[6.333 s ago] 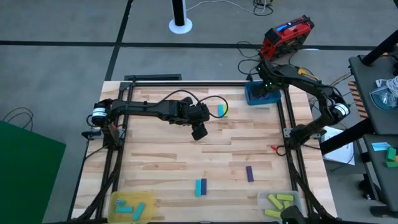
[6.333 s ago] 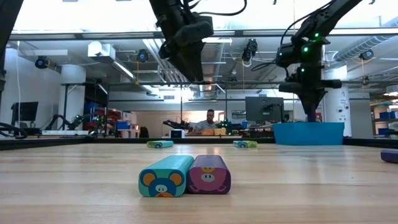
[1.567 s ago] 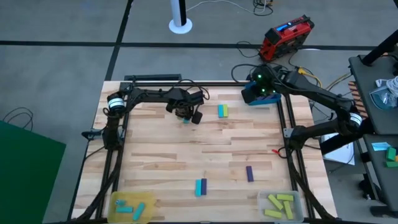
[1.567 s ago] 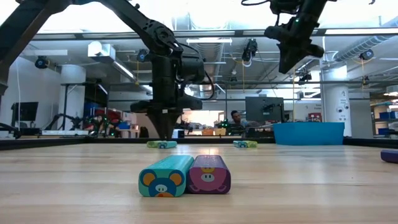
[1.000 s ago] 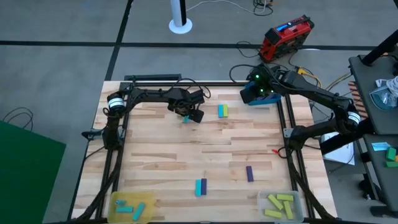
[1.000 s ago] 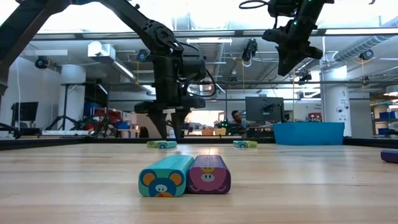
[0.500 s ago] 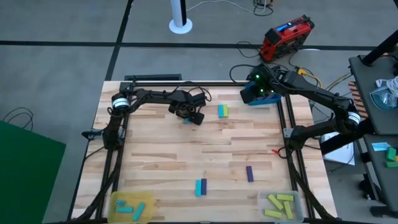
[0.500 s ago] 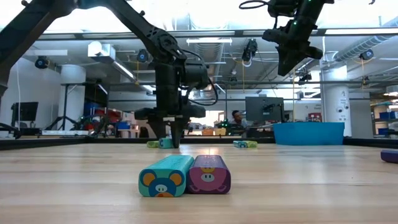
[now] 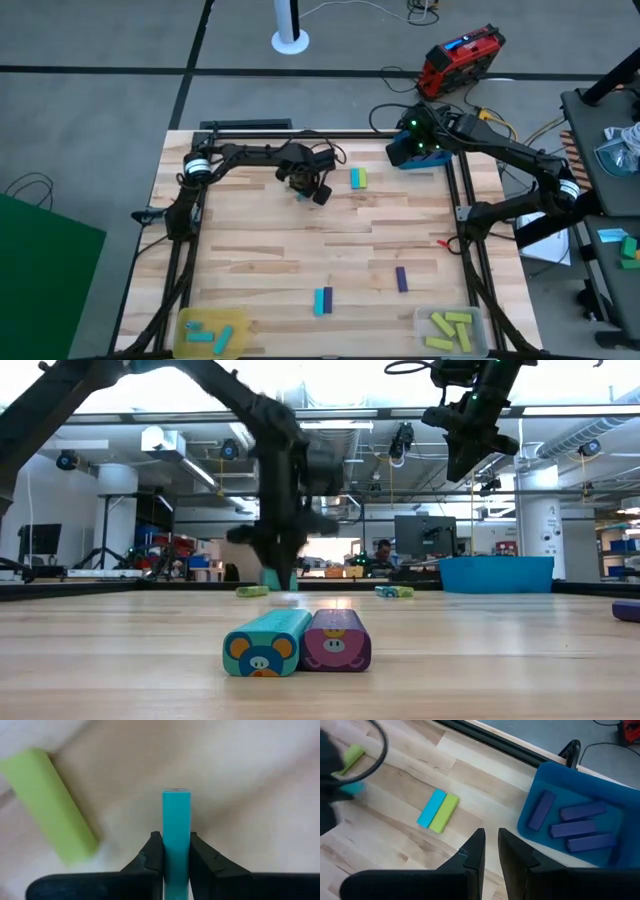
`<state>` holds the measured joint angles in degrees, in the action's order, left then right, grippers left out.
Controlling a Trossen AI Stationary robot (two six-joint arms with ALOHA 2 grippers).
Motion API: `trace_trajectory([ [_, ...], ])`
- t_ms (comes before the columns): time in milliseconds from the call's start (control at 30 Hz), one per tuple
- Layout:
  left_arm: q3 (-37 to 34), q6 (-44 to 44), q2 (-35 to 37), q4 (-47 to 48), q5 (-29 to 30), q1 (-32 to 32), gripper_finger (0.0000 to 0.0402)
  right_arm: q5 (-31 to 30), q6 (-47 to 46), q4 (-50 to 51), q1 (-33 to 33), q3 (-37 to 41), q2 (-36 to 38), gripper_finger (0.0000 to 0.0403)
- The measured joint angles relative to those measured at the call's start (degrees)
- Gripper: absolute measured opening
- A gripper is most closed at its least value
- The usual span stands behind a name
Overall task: Sort blocks
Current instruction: Put the light blue block into the yellow bin
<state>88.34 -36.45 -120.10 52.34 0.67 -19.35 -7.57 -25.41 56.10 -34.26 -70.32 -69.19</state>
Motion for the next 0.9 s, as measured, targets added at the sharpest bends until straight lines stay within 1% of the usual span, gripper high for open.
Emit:
trace_trajectory([
  [167,7.28,8.53,2.81,13.07,-0.19,2.12,0.003,-0.04,1.86,-0.44,0.0,0.02,0.0,0.0043],
  [300,10.22,18.61,6.83,20.4,-0.16,6.03,0.003,-0.03,2.97,-1.55,-0.01,0.11,-0.02,0.0043],
  [400,9.47,22.58,11.58,22.76,-2.27,9.79,0.003,-0.04,3.83,-1.64,0.02,0.13,-0.02,0.0043],
  [567,4.08,26.24,20.33,22.65,-3.18,17.79,0.003,-0.04,4.7,-2.04,-0.01,0.26,-0.03,0.0043],
  [633,1.2,26.67,24.4,22.88,-3.74,22.23,0.003,-0.04,5.5,-2.3,-0.01,0.26,-0.04,0.0043],
  [733,-3.44,24.65,30.19,22.76,-7.78,29.51,0.003,-0.04,6.0,-2.44,0.01,0.3,-0.04,0.0043],
  [833,-8.28,15.16,35.12,20.79,-11.77,37.03,0.003,-0.03,6.53,-2.46,0.01,0.37,-0.04,0.0043],
  [900,-11.55,8.74,37.66,17.6,-13.9,41.93,0.003,-0.04,6.73,-2.61,-0.01,0.37,-0.04,0.0043],
])
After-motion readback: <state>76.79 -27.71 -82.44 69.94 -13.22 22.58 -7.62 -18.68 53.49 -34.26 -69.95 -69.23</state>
